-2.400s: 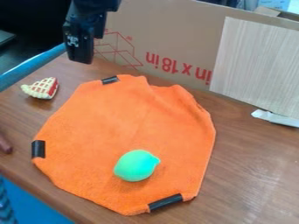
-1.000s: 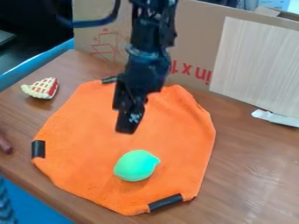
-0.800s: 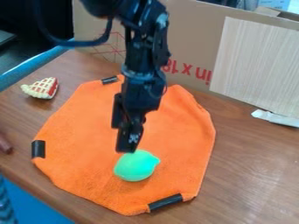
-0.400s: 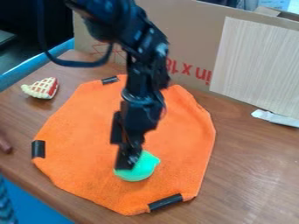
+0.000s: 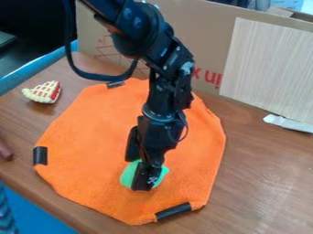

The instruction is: Move the green object away from the cloth to the top right of the table

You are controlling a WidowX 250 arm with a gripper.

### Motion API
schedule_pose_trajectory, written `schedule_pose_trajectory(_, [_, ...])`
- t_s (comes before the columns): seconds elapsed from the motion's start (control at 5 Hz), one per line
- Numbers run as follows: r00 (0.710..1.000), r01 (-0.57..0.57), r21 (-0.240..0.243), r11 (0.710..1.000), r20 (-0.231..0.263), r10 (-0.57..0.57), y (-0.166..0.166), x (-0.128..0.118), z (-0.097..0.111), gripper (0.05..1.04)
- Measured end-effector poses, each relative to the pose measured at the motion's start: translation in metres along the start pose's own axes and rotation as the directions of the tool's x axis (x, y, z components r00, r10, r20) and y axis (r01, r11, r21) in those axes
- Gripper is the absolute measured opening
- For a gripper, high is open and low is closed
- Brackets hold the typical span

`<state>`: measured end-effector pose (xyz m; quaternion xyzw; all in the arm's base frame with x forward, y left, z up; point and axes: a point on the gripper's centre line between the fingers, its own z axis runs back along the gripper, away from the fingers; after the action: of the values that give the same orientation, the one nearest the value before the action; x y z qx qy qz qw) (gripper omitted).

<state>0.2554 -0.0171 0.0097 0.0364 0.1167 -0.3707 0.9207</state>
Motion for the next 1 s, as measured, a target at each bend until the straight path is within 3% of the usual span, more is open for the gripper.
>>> schedule_pose_trajectory(0.2, [1.0,-0.001,0.018,1.0,-0.023,0.002,-0.003,0.014,0.0,0.972])
schedule_pose_trajectory(0.4, [0.999,-0.013,0.01,1.0,-0.05,0.013,0.0,0.021,-0.002,0.828])
schedule_pose_trajectory(0.8, [0.998,-0.008,0.014,1.0,-0.057,0.009,0.003,0.034,0.009,0.828])
schedule_pose_trajectory(1.0, [0.999,-0.027,0.031,0.999,-0.044,0.029,0.0,0.051,0.031,0.828])
